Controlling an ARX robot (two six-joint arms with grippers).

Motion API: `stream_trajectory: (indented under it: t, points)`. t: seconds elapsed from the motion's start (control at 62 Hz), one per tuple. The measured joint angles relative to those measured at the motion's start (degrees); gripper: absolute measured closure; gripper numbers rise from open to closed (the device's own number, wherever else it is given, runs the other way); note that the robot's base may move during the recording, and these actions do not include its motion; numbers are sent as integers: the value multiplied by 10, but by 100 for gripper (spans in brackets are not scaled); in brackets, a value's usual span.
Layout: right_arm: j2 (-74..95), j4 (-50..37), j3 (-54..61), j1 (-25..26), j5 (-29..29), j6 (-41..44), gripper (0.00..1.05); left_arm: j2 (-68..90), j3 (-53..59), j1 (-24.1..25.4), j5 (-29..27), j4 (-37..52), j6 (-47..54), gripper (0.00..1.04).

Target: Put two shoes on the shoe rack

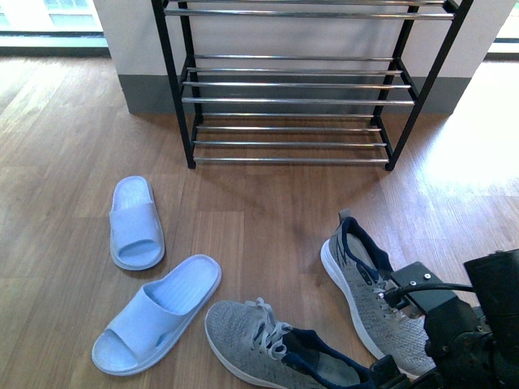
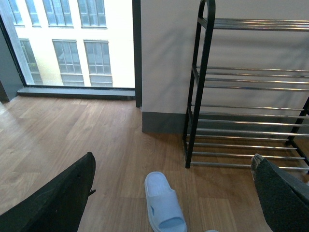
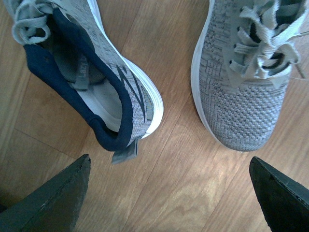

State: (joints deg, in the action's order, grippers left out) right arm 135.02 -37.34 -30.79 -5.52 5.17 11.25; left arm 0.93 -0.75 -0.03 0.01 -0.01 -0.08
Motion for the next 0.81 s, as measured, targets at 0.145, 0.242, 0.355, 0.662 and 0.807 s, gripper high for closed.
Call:
stream_trajectory:
  t: [0.145, 0.242, 0.355, 0.662, 0.807]
  points:
    - [68, 22, -62, -11, 4, -15, 9, 0, 0, 0, 0, 0, 0, 9]
    - [90, 35, -87, -12, 7, -21, 9, 0, 0, 0, 0, 0, 0, 9]
    - [107, 46, -110, -12, 7, -25, 9, 0, 0, 0, 0, 0, 0, 9]
    - [160, 73, -181, -17, 17, -24, 9, 0, 0, 0, 0, 0, 0, 9]
    - [186, 87, -210, -25, 37, -19, 9, 0, 0, 0, 0, 0, 0, 9]
